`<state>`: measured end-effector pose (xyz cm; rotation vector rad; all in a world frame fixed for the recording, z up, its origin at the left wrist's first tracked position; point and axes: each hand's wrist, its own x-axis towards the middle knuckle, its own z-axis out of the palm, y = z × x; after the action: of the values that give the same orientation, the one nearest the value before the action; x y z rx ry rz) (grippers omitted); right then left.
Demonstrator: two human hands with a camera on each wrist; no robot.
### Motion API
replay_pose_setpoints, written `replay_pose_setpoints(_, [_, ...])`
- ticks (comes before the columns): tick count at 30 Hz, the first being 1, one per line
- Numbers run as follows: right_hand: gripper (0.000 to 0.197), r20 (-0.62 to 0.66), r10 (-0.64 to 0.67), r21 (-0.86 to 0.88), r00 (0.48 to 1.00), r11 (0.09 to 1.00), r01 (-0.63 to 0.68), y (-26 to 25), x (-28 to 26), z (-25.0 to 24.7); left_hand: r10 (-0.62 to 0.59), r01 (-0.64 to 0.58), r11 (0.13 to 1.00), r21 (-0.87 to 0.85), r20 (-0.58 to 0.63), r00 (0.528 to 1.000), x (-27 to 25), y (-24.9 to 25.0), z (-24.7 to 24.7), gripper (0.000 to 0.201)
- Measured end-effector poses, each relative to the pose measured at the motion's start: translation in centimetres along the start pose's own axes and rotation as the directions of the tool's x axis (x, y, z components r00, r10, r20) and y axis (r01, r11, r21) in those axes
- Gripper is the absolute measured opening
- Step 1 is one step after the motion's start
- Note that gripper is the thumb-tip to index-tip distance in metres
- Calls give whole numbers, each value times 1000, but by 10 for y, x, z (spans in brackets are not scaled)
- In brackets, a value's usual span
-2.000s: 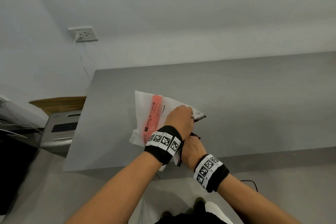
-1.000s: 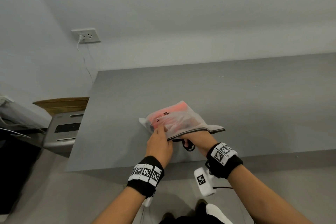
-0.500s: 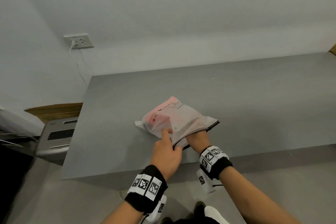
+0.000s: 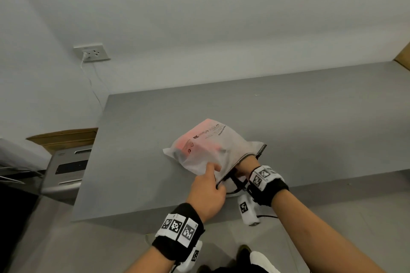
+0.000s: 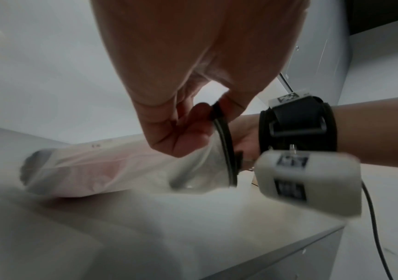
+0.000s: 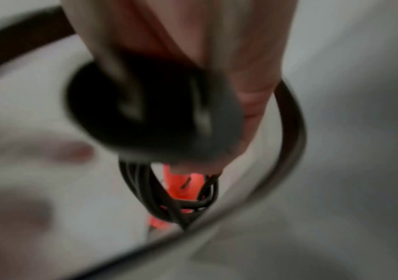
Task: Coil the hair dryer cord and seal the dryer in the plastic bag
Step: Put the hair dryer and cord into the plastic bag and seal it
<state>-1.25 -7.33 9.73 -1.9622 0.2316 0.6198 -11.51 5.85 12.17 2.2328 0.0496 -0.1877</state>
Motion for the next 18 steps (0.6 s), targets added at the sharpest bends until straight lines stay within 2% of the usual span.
replay_pose_setpoints(1, [7, 0, 15, 280, 1000, 960, -14, -3, -2, 0, -6, 6, 1000, -6, 8, 1000, -1, -1, 1, 35])
replay_pose_setpoints(2, [15, -23, 33, 499, 999, 866, -17, 0, 5, 1, -15, 15, 1000, -21, 13, 1000, -2, -1, 2, 35])
replay_pose_setpoints(3, [21, -32, 35, 646, 999, 763, -6, -1, 4, 1, -22, 22, 999, -43, 16, 1000, -3, -1, 3, 35])
replay_pose_setpoints(5, [26, -62, 14, 732, 998, 680, 36, -2, 6, 6, -28, 28, 995, -101, -4, 1000, -4, 1, 1, 34])
replay_pose_setpoints(6, [28, -83, 3, 705, 997, 707, 56, -4, 4, 7, -30, 26, 991, -132, -33, 999, -3, 2, -1, 33])
replay_pose_setpoints(7, [29, -92, -19, 608, 996, 791, 71, -7, 0, 6, -32, 21, 987, -158, -68, 997, -2, 3, -4, 33])
replay_pose_setpoints(8, [31, -104, -46, 415, 994, 906, 85, -9, -4, 3, -36, 18, 984, -174, -99, 994, 0, 4, -7, 33])
replay_pose_setpoints(9, [32, -98, -65, 173, 993, 982, 82, -9, -6, 0, -43, 19, 983, -184, -126, 991, 3, 5, -9, 33])
replay_pose_setpoints(10, [30, -98, -84, -16, 992, 996, 82, -9, -6, -2, -49, 20, 982, -190, -145, 988, 5, 6, -12, 32])
replay_pose_setpoints(12, [24, -97, -211, -190, 973, 963, 190, -12, -13, -5, -54, 22, 981, -193, -164, 985, 8, 7, -15, 33])
replay_pose_setpoints(14, [22, -87, -359, -325, 929, 892, 314, -12, -20, -10, -47, 11, 980, -197, -179, 983, 9, 10, -18, 34])
replay_pose_setpoints(16, [11, -90, -423, -488, 902, 808, 330, -9, -29, -19, -38, -5, 979, -206, -203, 978, 9, 12, -19, 33])
replay_pose_setpoints(18, [28, -129, -479, -601, 868, 734, 315, -3, -42, -31, -35, -14, 977, -212, -228, 973, 10, 13, -20, 33])
